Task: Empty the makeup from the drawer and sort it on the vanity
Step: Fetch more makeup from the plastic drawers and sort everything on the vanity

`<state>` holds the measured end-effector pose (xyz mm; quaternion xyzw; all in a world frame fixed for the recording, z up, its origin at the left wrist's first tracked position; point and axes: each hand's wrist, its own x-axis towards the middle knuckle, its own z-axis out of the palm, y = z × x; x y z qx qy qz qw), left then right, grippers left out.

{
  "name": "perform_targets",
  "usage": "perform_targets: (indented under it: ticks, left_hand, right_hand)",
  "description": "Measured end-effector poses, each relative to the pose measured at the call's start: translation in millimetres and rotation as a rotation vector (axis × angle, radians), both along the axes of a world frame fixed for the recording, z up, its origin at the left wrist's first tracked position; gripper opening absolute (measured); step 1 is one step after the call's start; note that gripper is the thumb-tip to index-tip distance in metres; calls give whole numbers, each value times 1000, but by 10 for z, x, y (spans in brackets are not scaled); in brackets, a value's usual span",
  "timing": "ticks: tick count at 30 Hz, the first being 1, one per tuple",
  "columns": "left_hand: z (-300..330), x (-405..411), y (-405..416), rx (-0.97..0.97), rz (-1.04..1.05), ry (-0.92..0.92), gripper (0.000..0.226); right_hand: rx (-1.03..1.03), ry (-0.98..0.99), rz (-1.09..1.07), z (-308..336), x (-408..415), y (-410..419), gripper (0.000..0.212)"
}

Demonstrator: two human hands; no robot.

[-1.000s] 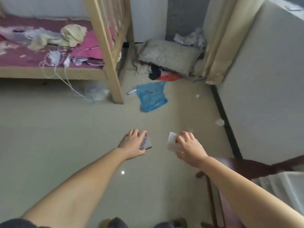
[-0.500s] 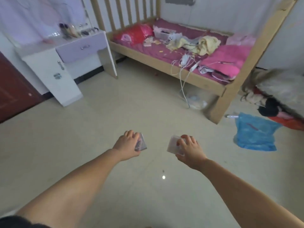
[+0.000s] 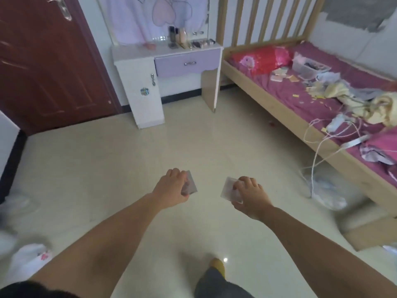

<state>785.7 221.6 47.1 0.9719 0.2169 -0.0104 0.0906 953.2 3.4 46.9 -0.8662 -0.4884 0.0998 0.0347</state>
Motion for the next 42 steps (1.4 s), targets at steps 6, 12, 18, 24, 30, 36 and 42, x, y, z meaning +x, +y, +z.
perform_targets:
  ticks: [6,12,18,24,30,36,42]
  left_hand:
    - [112,696,807,-76,152,-49,35]
    - [39,1225,1892,-56,248,-11,35]
    - [7,1890,3392,-28,255,26,35]
    - [199,2567,4810,-44,239,41,37]
    - [189,3277,5985,-43,201,25,39]
    - [100,4149,7255,12,235,28,45]
    - [219,4990,8330,-50,306,11,46]
  right_hand:
    - [-17,-4,158,84,1025,1142,45]
    - [39,5,283,36,1734,2495,45]
    - [81,-6,310,-55,2443,4079,44]
    - [107,17,297,73,3091,5449,45]
    - [70,-7,331,80,3838,6641,46]
    - [93,-11,384,-13,4757,8028,45]
    - [73,-5,437,118,5670,9286,44]
